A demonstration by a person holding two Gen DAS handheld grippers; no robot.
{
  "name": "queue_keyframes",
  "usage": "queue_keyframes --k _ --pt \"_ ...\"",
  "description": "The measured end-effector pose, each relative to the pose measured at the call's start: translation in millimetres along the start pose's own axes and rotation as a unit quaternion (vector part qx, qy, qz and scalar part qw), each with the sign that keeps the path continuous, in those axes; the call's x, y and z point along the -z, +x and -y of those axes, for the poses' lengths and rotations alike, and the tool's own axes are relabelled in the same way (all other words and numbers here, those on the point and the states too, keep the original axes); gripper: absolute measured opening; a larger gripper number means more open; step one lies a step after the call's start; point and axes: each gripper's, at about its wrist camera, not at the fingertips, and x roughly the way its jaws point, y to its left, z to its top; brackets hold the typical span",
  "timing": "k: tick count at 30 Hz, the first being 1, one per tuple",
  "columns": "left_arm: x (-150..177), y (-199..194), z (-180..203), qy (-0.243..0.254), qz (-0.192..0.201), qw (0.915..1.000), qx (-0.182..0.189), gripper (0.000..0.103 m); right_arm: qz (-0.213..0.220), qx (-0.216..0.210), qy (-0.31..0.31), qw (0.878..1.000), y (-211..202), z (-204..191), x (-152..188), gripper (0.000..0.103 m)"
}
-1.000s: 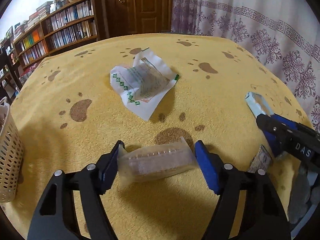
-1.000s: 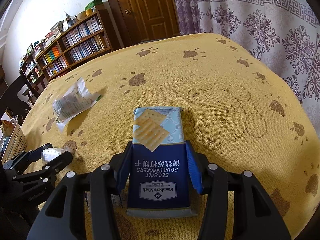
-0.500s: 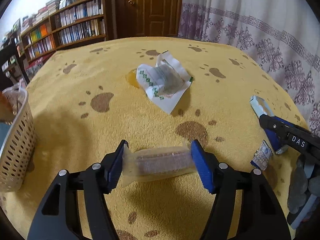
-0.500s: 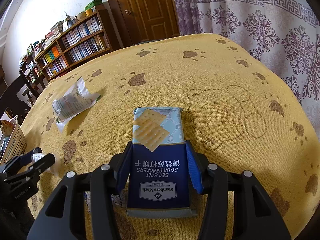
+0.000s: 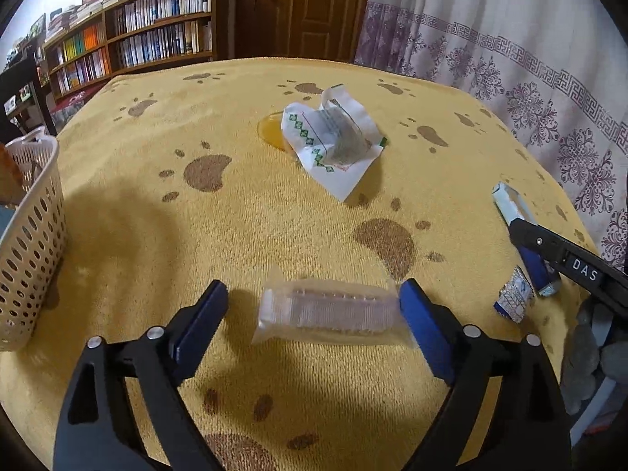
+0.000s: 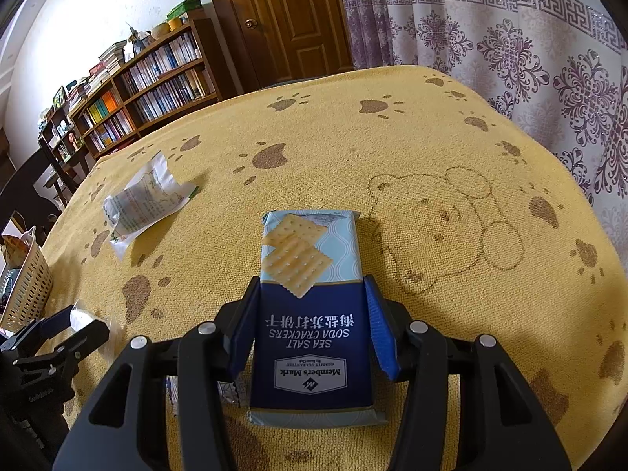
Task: Organize snacks
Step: 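Carry the clear pastry tray into the basket and open the left tool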
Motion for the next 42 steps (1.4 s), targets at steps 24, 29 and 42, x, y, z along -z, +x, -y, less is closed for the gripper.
queue_keyframes --k 24,29,42 --pt "11 -7 16 0.064 0.0 0.9971 0.042 0.098 0.0 0.0 0.0 1.0 0 0 1 0.053" --pt "12 -2 19 0.082 -0.006 0.9962 0.027 0.083 0.0 0.0 -0.001 1.0 0 -1 0 0.054" --pt "16 -22 14 0.099 0.033 0.9945 -0.002 0.072 -0.005 0.012 -0.016 1.0 3 -5 0 0.056"
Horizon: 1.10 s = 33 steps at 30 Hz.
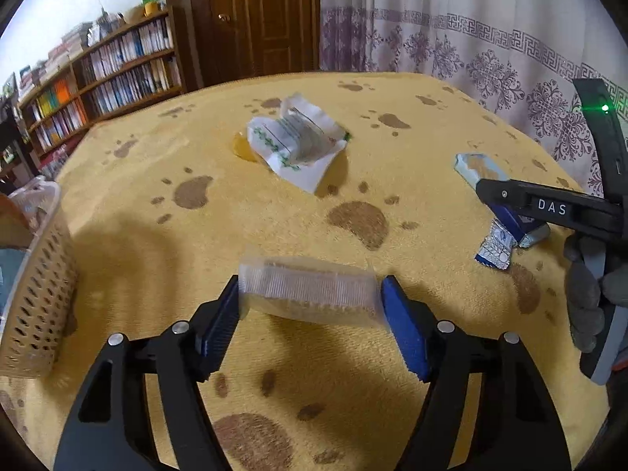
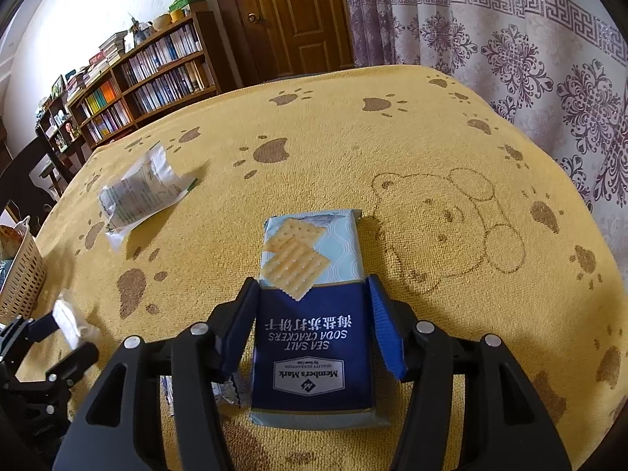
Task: Organize snacks
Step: 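Carry the clear pastry tray into the basket and open the left tool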
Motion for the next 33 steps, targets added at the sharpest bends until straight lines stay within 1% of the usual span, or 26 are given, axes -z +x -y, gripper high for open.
queue_keyframes --k 7,12,14,17,23,27,30,33 --pt "-3 -22 -27 -0.029 0.025 0.9989 -0.028 0.072 -0.002 0.007 -0.007 1.0 1 -2 0 0.057" --pt "-5 -45 -48 -0.048 0.051 0.9964 -0.047 0.072 -0.006 0.025 -0.023 0.999 3 -8 0 0.057" --pt "-7 -56 -61 -0.058 0.064 0.9945 -0.06 0.072 -0.007 0.032 -0.029 0.999 4 -10 0 0.058" --pt "-8 -74 -81 -0.072 0.082 0.9906 -0.083 0.072 -0.009 0.041 -0.036 0.998 4 -12 0 0.058" --pt "-6 -103 -129 -0.1 0.106 0.9805 -0.132 0.072 -0.008 0.037 -0.032 0.999 4 -12 1 0.058" --pt "1 -117 -167 -0.122 0.109 0.9726 -0.165 0.073 -0.008 0.036 -0.032 0.999 4 -12 0 0.058" --pt "6 -122 -191 -0.142 0.108 0.9676 -0.179 0.073 -0.008 0.037 -0.032 0.999 4 -12 0 0.058" --pt "9 -124 -208 -0.153 0.108 0.9646 -0.186 0.073 -0.009 0.04 -0.035 0.999 4 -13 0 0.058"
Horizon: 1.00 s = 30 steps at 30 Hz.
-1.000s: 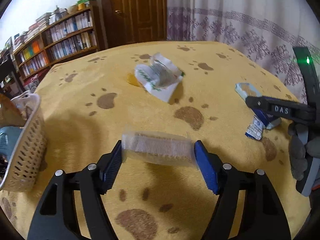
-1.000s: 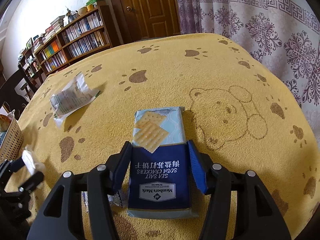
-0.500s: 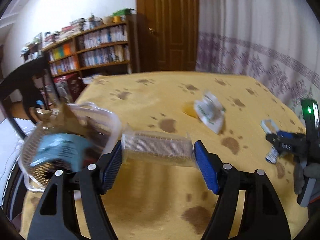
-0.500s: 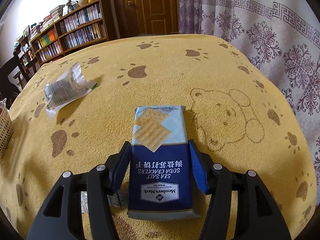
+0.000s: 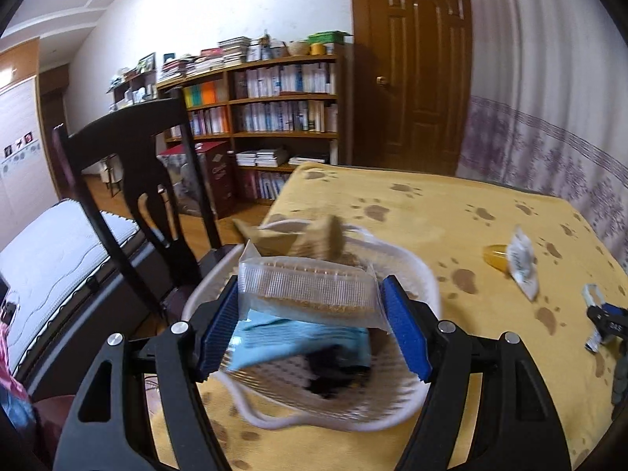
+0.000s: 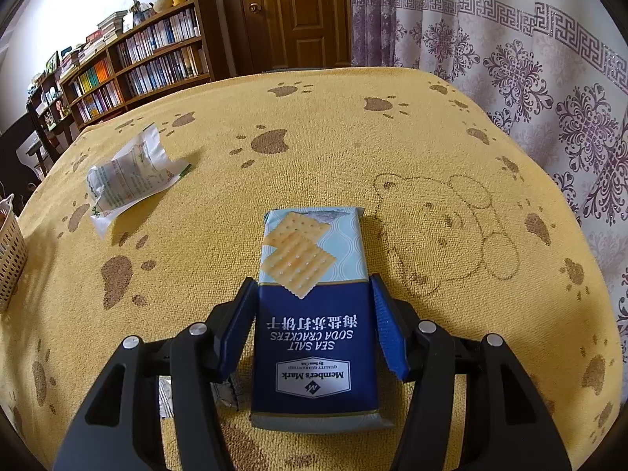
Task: Organize snacks
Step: 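Carry the clear pastry tray into the basket and open the left tool, then carry the cracker box into the basket and open the right tool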
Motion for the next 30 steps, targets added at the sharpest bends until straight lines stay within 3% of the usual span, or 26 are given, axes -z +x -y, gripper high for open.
queue_keyframes --k 2,8,16,23,30 --pt "0 4 -10 -0.01 -0.003 0.9999 -0.001 0.074 0.0 0.001 -0.001 1.0 0 0 0 0.058" --pt "0 14 -24 -0.043 -0.016 0.9989 -0.01 0.093 0.0 0.002 -0.002 1.0 0 -1 0 0.058" --pt "-4 7 -45 -0.083 -0.009 0.9963 -0.021 0.093 -0.001 0.005 -0.006 1.0 1 -2 0 0.059" --pt "-6 -4 -44 -0.085 0.004 0.9963 -0.012 0.093 -0.008 0.014 -0.013 1.0 3 -5 -4 0.059" --pt "-7 -6 -42 -0.088 0.006 0.996 -0.008 0.094 -0.011 0.024 -0.008 1.0 3 -6 -7 0.05"
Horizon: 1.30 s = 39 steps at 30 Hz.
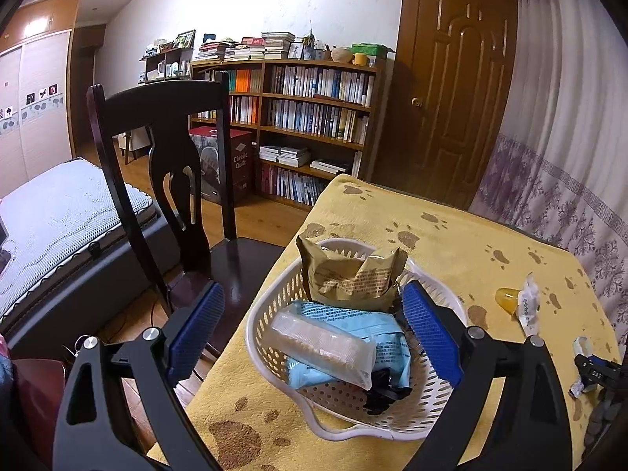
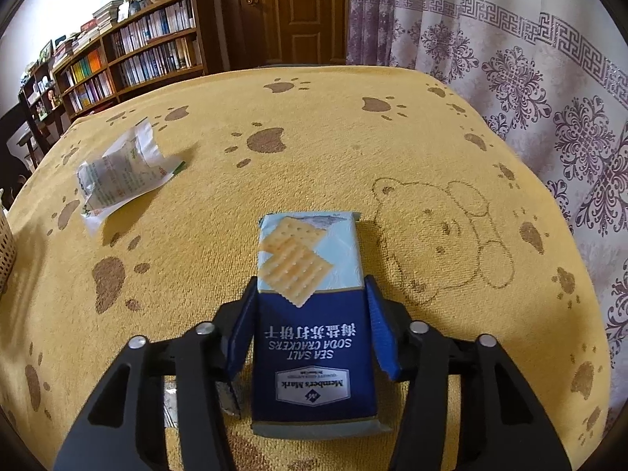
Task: Organize snacks
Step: 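Carry the cracker box into the basket and open the right tool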
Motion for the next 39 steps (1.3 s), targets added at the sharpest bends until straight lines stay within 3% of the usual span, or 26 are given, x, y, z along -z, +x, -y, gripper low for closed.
queue_keyframes --k 9,15,20,27,39 --pt "-4 -5 1 -0.004 0.006 1.0 0.004 0.094 0.012 -0.021 0.05 0.998 -14 9 -9 0.05" --pt "-6 -8 -2 -0.01 0.01 0.9999 0.007 0.094 0.029 -0.079 0.057 0.995 -39 -10 -23 0.05" --pt "-9 -16 -8 -0.02 0.019 0.9996 0.01 0.094 0.034 -0.147 0.036 0.988 -59 -54 -31 0.05" --pt "-13 -25 -17 -0.03 0.033 0.999 0.007 0.094 0.027 -0.245 -0.012 0.969 -88 -139 -40 0.05" --pt "-21 -37 -40 -0.064 0.045 0.9968 0.012 0.094 0.014 -0.316 -0.106 0.943 -126 -267 -35 0.05"
